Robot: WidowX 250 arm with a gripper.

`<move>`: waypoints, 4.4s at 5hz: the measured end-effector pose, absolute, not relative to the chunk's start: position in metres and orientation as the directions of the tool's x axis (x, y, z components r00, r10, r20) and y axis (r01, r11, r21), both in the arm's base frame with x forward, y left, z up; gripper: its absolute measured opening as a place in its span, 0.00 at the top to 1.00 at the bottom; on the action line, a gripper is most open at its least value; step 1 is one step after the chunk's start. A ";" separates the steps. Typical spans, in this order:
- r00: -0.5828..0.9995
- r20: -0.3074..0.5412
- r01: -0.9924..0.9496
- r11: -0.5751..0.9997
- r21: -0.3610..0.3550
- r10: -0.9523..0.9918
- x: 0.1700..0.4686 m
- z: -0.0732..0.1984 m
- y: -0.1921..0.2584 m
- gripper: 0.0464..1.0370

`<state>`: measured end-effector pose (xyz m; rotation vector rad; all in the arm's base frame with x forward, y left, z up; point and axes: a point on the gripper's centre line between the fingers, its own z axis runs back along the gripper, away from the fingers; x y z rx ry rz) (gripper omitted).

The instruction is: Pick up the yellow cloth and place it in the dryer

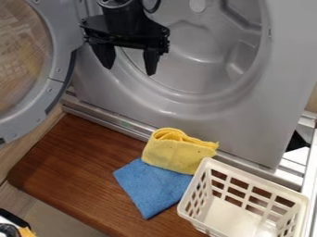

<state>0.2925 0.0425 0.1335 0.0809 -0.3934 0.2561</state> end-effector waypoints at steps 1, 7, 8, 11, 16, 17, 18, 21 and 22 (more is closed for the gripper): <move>0.900 0.367 -0.265 0.964 0.031 0.236 0.291 0.126 0.042 0.04; 0.982 0.175 0.071 0.997 0.005 -0.070 0.282 0.040 0.010 0.04; 0.984 0.151 0.096 0.995 0.020 -0.098 0.280 0.029 0.004 0.04; 0.988 0.095 0.115 0.992 0.054 -0.120 0.277 0.001 0.000 0.38; 0.968 0.217 0.110 0.990 0.089 -0.127 0.290 0.036 0.001 0.97; 0.940 0.319 0.093 0.990 0.106 -0.123 0.310 0.066 0.009 0.97; 0.921 0.365 0.098 0.989 0.114 -0.133 0.322 0.080 0.011 0.97; 0.876 0.472 0.054 0.993 0.109 -0.099 0.372 0.102 0.029 0.97; 0.882 0.461 0.050 0.993 0.108 -0.095 0.386 0.093 0.033 0.97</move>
